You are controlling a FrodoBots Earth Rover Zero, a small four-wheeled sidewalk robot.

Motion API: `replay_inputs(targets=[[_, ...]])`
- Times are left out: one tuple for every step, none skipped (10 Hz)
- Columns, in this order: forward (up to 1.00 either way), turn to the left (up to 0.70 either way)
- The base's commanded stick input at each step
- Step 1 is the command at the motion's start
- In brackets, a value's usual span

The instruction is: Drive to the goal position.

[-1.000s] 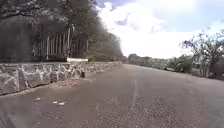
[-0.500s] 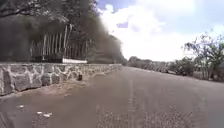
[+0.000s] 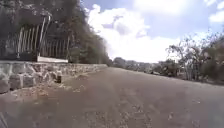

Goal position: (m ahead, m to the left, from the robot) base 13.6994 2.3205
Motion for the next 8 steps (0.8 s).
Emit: replay_inputs(targets=[[0.7, 0.0], [0.7, 0.0], [0.7, 0.0], [0.7, 0.0], [0.7, 0.0], [0.7, 0.0], [0.7, 0.0], [0.7, 0.08]])
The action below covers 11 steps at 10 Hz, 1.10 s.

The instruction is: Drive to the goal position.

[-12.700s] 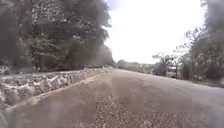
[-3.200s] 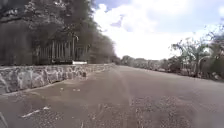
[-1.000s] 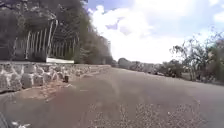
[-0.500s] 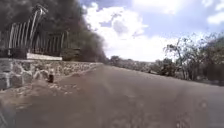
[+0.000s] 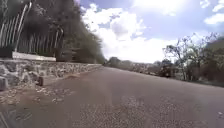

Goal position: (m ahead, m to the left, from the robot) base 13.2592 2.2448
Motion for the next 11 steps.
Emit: replay_inputs(targets=[[0.7, 0.23], [0.7, 0.32], [0.7, 0.16], [0.7, 0.01], [0.7, 0.0], [0.7, 0.0], [0.7, 0.0], [0.7, 0.0], [0.7, 0.0], [0.7, 0.0], [0.7, 0.0]])
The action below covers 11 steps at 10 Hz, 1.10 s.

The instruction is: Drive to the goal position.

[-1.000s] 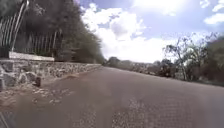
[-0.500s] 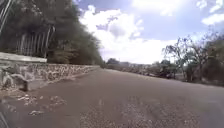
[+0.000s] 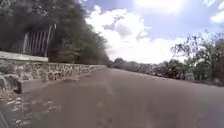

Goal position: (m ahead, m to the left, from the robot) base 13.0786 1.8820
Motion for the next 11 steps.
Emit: replay_inputs(targets=[[0.7, 0.0], [0.7, 0.0], [0.7, 0.0], [0.7, 0.0], [0.7, 0.0], [0.7, 0.0], [0.7, 0.0], [0.7, 0.0], [0.7, 0.0], [0.7, 0.0], [0.7, 0.0]])
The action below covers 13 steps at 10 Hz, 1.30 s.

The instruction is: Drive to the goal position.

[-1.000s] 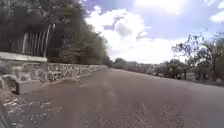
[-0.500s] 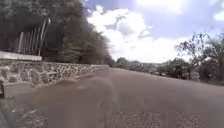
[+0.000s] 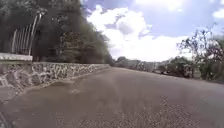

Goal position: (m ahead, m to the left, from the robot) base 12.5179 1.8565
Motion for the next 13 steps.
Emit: replay_inputs(targets=[[0.7, 0.0], [0.7, 0.0], [0.7, 0.0], [0.7, 0.0], [0.7, 0.0], [0.7, 0.0], [0.7, 0.0], [0.7, 0.0], [0.7, 0.0], [0.7, 0.0], [0.7, 0.0], [0.7, 0.0], [0.7, 0.0]])
